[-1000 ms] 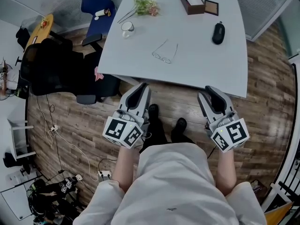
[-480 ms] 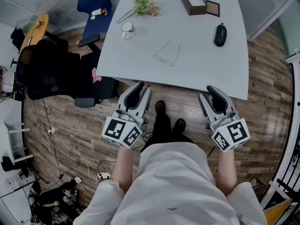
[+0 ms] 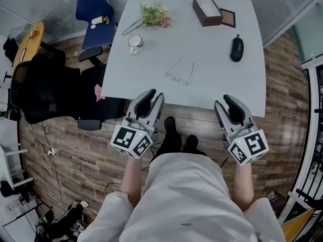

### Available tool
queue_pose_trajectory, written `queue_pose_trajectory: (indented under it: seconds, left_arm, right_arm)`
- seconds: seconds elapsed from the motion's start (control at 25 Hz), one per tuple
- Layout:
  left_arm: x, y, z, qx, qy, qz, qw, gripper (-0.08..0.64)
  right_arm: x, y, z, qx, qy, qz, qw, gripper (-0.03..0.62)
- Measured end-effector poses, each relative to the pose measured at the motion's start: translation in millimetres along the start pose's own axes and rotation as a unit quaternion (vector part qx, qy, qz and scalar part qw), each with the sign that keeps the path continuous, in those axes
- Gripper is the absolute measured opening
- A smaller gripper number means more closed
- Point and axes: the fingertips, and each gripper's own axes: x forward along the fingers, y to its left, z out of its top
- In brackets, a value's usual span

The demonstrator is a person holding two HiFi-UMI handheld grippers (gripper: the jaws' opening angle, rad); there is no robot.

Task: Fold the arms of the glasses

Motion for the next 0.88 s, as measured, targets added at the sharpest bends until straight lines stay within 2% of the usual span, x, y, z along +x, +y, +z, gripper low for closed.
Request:
queue_pose_trajectory:
  seconds: [0.48,0.88]
  left_arm:
    - [56,57,22,-0.003,0.004,-0.060,0.9982,0.107]
    - [78,83,0,-0.016,0.041,-0.085,0.9954,0.106]
  right_arm:
    - [57,-11,25,0.000,-0.011,-0.049,0.999,0.130]
    - [90,-11,-7,0.012,0.028,-0.069,0.997,0.137]
